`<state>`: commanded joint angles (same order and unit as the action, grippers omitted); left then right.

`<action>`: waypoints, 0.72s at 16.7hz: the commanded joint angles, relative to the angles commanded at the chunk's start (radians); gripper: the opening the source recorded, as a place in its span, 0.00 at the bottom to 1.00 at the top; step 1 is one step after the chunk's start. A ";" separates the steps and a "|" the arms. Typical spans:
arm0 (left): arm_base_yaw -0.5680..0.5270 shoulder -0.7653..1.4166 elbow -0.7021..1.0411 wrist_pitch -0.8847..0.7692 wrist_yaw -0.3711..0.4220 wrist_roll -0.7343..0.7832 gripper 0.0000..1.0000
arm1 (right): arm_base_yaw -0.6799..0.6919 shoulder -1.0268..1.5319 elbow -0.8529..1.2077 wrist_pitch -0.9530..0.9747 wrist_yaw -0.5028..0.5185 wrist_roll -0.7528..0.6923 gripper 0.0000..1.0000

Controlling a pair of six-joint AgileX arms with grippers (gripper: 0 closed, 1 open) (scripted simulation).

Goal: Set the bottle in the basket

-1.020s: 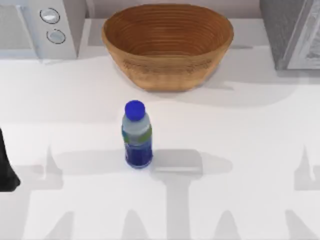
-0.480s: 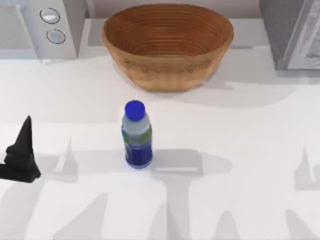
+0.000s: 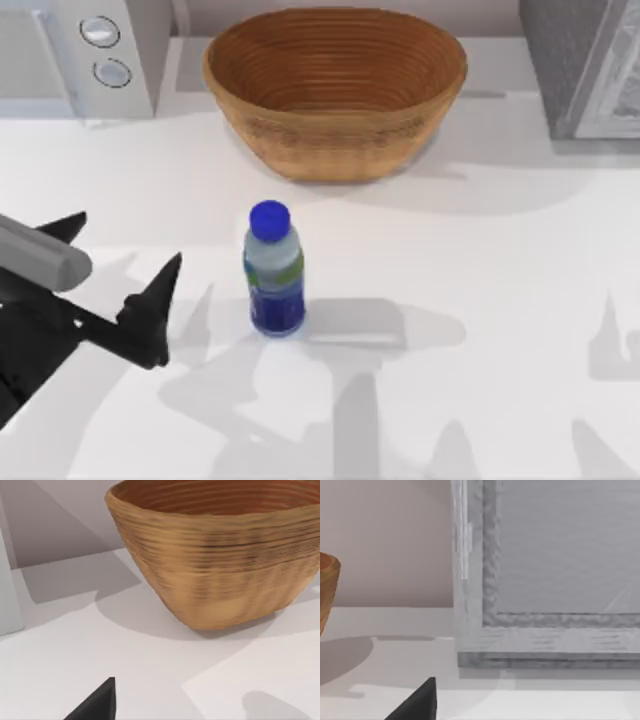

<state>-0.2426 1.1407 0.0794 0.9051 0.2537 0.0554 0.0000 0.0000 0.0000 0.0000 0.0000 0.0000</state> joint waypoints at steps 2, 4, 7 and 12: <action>-0.037 0.192 0.011 0.147 0.039 0.011 1.00 | 0.000 0.000 0.000 0.000 0.000 0.000 1.00; -0.072 0.367 0.024 0.283 0.076 0.020 1.00 | 0.000 0.000 0.000 0.000 0.000 0.000 1.00; -0.116 0.579 0.047 0.452 0.122 0.032 1.00 | 0.000 0.000 0.000 0.000 0.000 0.000 1.00; -0.155 0.745 0.076 0.594 0.164 0.042 1.00 | 0.000 0.000 0.000 0.000 0.000 0.000 1.00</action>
<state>-0.3978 1.8857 0.1555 1.4990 0.4177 0.0974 0.0000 0.0000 0.0000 0.0000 0.0000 0.0000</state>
